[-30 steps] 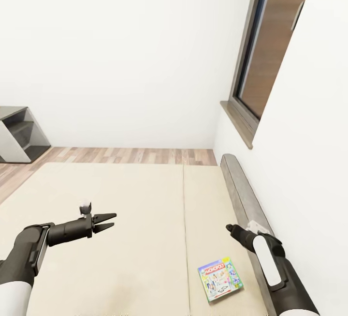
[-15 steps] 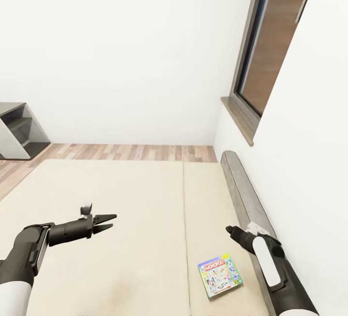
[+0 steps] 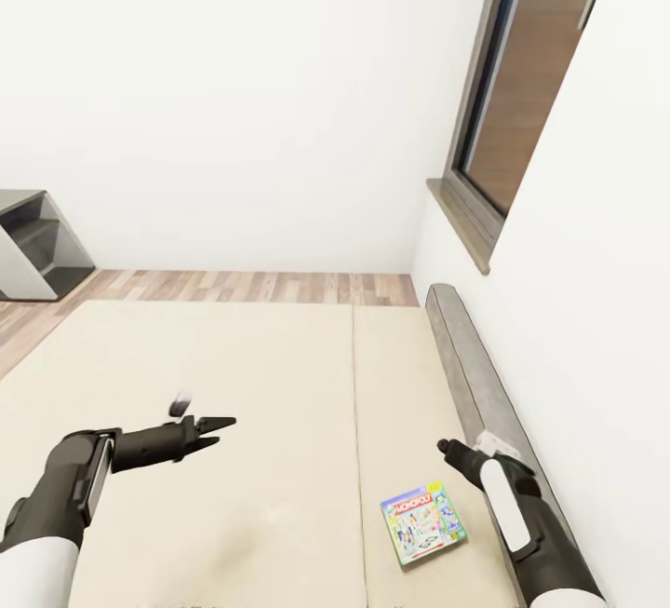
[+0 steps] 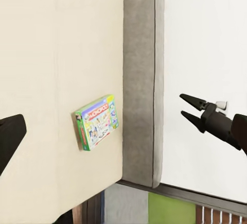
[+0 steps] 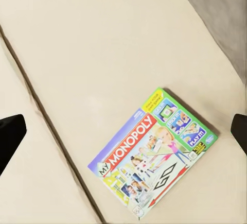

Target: Put all the toys in the child's room - the three board games (two on the bed and one on the table), the two jigsaw puzzles on the table, and the tennis ball on the table - inside the toy box on the table in the child's room.

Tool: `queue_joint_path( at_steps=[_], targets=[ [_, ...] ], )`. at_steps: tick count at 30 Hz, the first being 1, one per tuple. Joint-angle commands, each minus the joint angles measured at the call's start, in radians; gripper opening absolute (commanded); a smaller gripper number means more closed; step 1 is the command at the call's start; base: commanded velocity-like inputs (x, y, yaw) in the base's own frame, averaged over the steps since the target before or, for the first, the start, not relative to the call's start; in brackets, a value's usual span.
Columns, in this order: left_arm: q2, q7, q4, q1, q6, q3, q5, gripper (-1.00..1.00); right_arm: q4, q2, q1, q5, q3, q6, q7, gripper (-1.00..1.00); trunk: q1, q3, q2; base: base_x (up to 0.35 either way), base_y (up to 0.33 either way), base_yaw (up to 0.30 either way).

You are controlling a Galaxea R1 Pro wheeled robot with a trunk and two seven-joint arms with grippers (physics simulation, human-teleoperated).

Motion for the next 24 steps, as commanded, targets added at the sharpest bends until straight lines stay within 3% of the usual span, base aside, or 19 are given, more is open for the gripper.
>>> queue_joint_path(
  at_steps=[1,12,24],
  targets=[
    [-0.001,-0.007,-0.001,-0.001,0.009,0.003,-0.01,1.0,0.0,0.001,-0.001,-0.007,-0.001,0.002,-0.008,1.0,0.001,-0.004,-0.002,0.0,0.0,0.0],
    [-0.008,0.005,-0.001,-0.003,0.007,0.003,-0.012,1.0,0.036,0.006,-0.006,0.006,-0.001,-0.027,-0.008,1.0,0.001,-0.021,-0.002,0.0,0.0,0.0],
    [-0.018,0.016,-0.001,-0.003,0.007,0.003,-0.012,1.0,0.048,0.005,-0.011,0.007,0.039,-0.038,-0.008,1.0,0.001,-0.041,-0.002,0.0,0.0,0.0]
  ],
)
